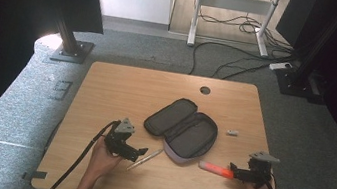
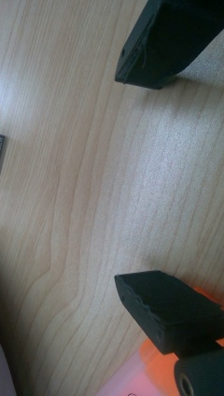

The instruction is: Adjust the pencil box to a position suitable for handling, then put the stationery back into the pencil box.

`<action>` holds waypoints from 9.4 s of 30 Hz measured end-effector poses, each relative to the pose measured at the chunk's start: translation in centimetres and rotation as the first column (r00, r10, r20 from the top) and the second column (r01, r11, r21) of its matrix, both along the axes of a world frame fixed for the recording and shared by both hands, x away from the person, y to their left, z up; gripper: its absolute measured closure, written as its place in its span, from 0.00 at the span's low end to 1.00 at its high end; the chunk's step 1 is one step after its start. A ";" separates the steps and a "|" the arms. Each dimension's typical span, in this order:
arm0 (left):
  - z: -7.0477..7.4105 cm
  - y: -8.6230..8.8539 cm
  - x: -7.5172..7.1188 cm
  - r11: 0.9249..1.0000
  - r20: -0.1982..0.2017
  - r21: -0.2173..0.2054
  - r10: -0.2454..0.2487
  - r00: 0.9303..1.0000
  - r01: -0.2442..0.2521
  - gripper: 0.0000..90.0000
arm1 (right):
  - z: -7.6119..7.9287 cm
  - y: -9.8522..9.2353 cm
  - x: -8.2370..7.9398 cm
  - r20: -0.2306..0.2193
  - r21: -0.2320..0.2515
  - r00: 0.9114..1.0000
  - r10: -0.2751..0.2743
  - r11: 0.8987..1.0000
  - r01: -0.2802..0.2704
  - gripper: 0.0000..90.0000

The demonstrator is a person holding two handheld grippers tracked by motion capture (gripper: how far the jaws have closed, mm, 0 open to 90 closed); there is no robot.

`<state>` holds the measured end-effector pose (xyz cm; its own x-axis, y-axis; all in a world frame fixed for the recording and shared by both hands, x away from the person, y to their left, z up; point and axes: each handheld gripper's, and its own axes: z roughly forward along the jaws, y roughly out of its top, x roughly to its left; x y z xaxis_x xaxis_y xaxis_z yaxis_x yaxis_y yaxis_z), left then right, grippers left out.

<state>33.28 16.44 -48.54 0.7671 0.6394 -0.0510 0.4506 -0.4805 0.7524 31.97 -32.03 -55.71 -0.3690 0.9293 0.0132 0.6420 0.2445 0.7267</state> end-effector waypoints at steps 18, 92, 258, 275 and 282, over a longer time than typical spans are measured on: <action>-3.0 4.3 -0.1 0.992 0.007 0.015 0.124 0.992 -0.124 0.00 | 0.0 0.0 0.0 0.000 -0.001 1.000 -0.001 1.000 0.001 0.04; -6.3 5.5 0.9 0.973 -0.054 0.130 0.199 0.979 -0.191 0.00 | 2.4 0.1 3.2 -0.007 0.008 0.995 0.099 0.995 -0.099 0.14; -6.3 5.5 0.9 0.973 -0.053 0.131 0.198 0.979 -0.190 0.00 | 4.6 10.4 9.1 0.050 0.074 0.946 0.320 0.944 -0.323 0.87; -6.3 5.5 0.9 0.973 -0.053 0.131 0.198 0.979 -0.189 0.00 | 2.8 11.3 9.4 -0.014 0.045 0.941 0.339 0.940 -0.338 0.87; -6.3 5.5 0.9 0.973 -0.054 0.131 0.198 0.979 -0.189 0.00 | 3.1 11.3 9.4 -0.007 0.050 0.937 0.349 0.936 -0.348 0.80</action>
<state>34.16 21.95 -54.86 0.6258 0.7800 -0.0079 0.5907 -0.4672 0.6579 41.37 -20.68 -52.61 -0.6690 0.7406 0.0625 0.5340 0.4204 0.7335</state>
